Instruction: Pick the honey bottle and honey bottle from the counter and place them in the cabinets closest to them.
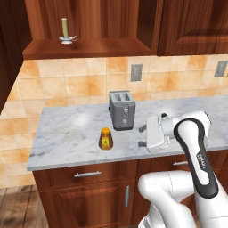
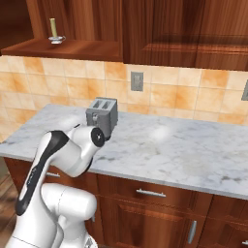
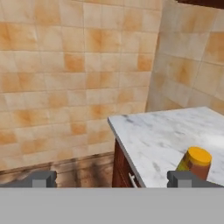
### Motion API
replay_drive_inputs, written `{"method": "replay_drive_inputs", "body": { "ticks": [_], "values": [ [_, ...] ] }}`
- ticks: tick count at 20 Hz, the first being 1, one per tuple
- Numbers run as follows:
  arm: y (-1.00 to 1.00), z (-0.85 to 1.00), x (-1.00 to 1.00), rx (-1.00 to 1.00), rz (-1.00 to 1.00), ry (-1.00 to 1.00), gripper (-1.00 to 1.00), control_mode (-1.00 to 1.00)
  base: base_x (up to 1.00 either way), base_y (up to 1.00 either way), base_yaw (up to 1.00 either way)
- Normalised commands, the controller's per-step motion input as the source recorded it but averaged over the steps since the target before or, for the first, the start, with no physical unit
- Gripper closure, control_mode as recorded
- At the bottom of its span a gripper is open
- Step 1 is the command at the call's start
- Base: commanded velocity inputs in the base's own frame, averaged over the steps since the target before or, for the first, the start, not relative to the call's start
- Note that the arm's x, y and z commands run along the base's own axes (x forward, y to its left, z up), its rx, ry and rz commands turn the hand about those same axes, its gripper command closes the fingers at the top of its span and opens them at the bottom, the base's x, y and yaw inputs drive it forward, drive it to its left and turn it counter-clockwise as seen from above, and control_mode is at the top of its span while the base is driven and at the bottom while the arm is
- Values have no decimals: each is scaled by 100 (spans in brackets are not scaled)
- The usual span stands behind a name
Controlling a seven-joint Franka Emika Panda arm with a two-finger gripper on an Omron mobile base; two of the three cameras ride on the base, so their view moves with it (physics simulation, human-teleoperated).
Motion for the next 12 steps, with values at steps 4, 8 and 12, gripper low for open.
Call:
{"method": "replay_drive_inputs", "body": {
  "ticks": [4,8,12],
  "values": [
    [0,-10,9,2,-7,-4,-100,-100,0,0,0],
    [0,-18,28,2,-10,0,-100,-100,0,0,0],
    [0,-31,42,0,-12,0,-100,-100,0,0,0]
  ]
}}
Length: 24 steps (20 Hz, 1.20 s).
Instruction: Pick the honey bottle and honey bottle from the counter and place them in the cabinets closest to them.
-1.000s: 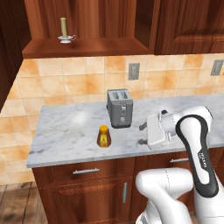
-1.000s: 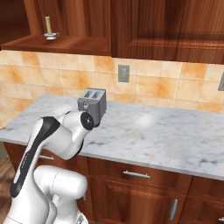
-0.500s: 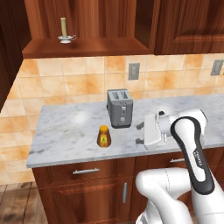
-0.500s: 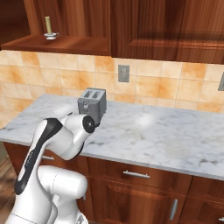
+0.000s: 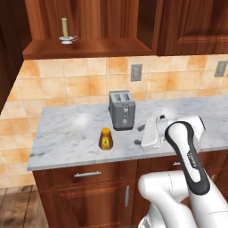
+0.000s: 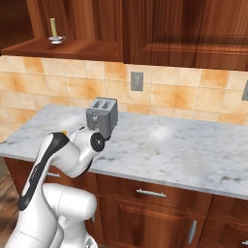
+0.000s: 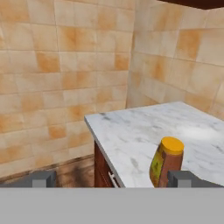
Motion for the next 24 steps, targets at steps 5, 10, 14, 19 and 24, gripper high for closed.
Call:
{"method": "replay_drive_inputs", "body": {
  "ticks": [5,10,14,19,24],
  "values": [
    [3,-34,27,0,-5,0,-100,-100,0,0,0],
    [24,-19,12,0,1,-1,-100,-100,0,0,0],
    [32,-19,13,0,4,0,-100,-100,0,0,0],
    [13,-14,6,0,2,0,-100,-100,0,0,0],
    [0,-8,0,1,0,-2,-100,-100,0,0,0]
  ]
}}
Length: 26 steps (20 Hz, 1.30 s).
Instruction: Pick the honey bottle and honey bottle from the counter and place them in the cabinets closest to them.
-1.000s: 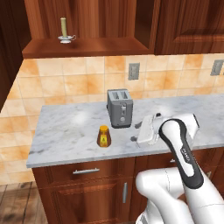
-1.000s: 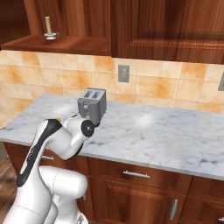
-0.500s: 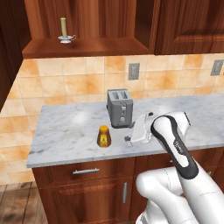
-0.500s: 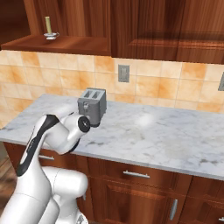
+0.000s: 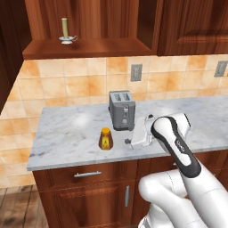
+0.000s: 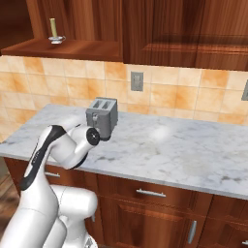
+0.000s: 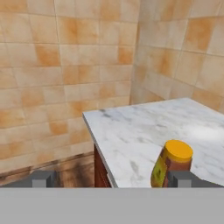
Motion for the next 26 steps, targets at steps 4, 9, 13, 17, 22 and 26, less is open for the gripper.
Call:
{"method": "replay_drive_inputs", "body": {
  "ticks": [4,9,13,17,22,26],
  "values": [
    [0,-16,9,0,0,0,-100,-100,0,0,0],
    [0,-31,35,0,0,0,-100,-100,0,0,0],
    [0,-40,43,0,0,0,-100,-100,0,0,0],
    [0,-35,33,0,0,0,-100,-100,0,0,0],
    [0,-18,26,0,0,0,-100,-100,0,0,0],
    [0,-17,37,0,0,0,-100,-100,0,0,0]
  ]
}}
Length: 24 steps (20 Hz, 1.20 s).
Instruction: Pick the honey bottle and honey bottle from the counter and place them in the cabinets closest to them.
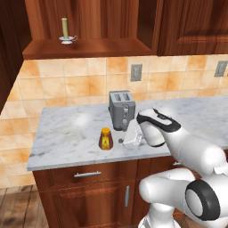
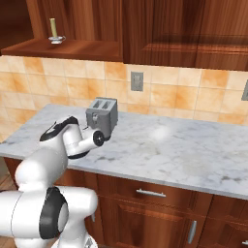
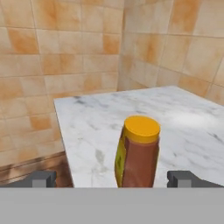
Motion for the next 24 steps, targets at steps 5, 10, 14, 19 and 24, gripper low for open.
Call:
{"method": "replay_drive_inputs", "body": {
  "ticks": [5,10,14,19,24],
  "values": [
    [0,-9,17,0,0,0,-100,-100,0,0,0],
    [12,-3,0,0,1,0,-100,-100,0,0,0],
    [23,0,0,0,2,0,-100,-100,0,0,0],
    [12,-2,0,0,0,0,-100,-100,0,0,0],
    [3,-6,3,0,0,0,-100,-100,0,0,0]
  ]
}}
